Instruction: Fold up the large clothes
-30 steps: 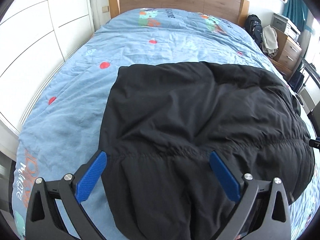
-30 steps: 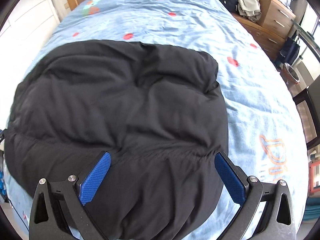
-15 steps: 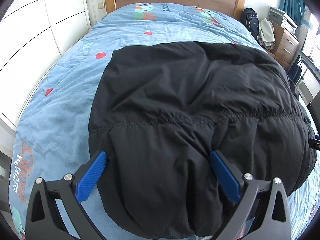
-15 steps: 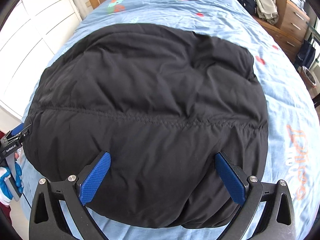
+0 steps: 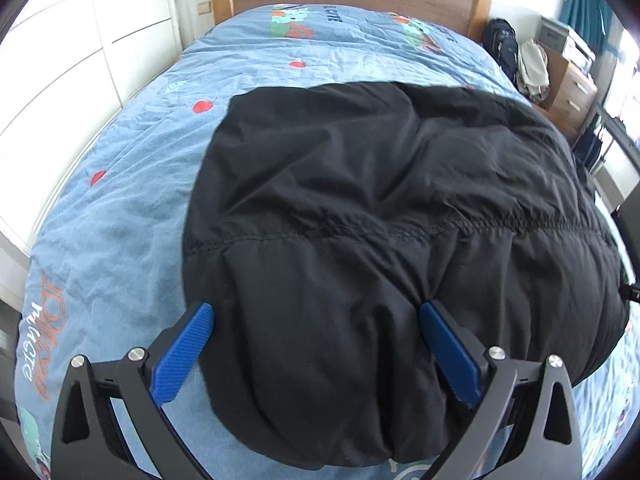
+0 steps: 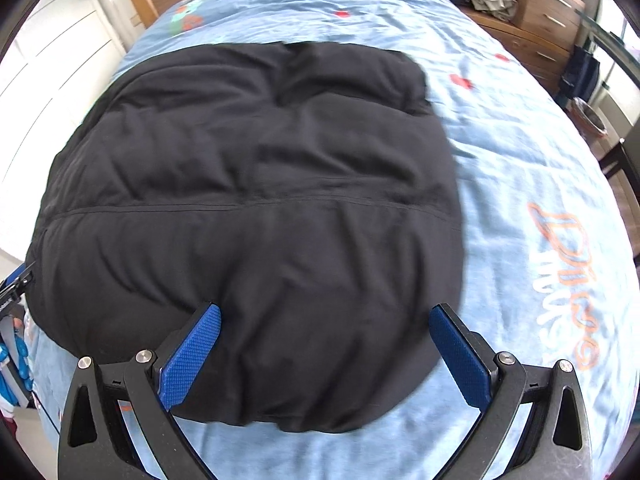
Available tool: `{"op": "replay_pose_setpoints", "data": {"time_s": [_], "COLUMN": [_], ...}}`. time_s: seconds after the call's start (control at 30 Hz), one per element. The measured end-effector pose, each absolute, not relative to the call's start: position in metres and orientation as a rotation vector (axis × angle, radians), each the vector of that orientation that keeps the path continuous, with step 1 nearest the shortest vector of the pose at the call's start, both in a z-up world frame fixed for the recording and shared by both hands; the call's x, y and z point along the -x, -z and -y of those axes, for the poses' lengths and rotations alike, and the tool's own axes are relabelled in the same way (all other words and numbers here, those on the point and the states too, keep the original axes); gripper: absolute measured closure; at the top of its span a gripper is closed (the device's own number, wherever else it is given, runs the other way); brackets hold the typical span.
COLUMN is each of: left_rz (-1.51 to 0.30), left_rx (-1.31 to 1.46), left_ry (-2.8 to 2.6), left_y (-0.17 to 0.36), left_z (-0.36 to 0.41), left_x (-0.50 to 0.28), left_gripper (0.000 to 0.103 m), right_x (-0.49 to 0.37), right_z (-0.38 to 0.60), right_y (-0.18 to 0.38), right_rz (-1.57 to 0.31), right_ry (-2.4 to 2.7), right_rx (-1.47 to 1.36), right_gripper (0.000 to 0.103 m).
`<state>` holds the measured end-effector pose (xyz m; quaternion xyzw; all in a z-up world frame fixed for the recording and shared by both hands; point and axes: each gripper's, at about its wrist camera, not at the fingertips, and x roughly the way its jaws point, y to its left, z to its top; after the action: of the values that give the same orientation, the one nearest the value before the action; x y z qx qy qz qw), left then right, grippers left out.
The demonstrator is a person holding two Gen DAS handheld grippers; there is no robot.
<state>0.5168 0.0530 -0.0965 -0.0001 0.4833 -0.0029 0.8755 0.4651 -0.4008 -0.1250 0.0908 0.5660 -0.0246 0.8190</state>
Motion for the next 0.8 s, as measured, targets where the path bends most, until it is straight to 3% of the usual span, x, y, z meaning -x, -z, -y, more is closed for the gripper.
{"op": "replay_pose_setpoints", "data": {"time_s": [0.43, 0.67, 0.8], "left_rz": [-0.972, -1.115, -1.155], "left_rx": [0.216, 0.556, 0.650], "left_ry": [-0.116, 0.165, 0.206], "left_y": [0.085, 0.133, 0.162], "left_z": [-0.158, -0.176, -0.180], "left_x": [-0.530, -0.572, -0.591], "left_gripper": [0.000, 0.000, 0.000], "right_x": [-0.482, -0.515, -0.533], "right_z": [0.486, 0.518, 0.522], "right_y": [0.118, 0.155, 0.180], "right_rz": [-1.114, -1.100, -1.134], "right_ry": [0.081, -0.072, -0.120], "right_rx": [-0.373, -0.712, -0.763], "right_gripper": [0.001, 0.001, 0.001]}}
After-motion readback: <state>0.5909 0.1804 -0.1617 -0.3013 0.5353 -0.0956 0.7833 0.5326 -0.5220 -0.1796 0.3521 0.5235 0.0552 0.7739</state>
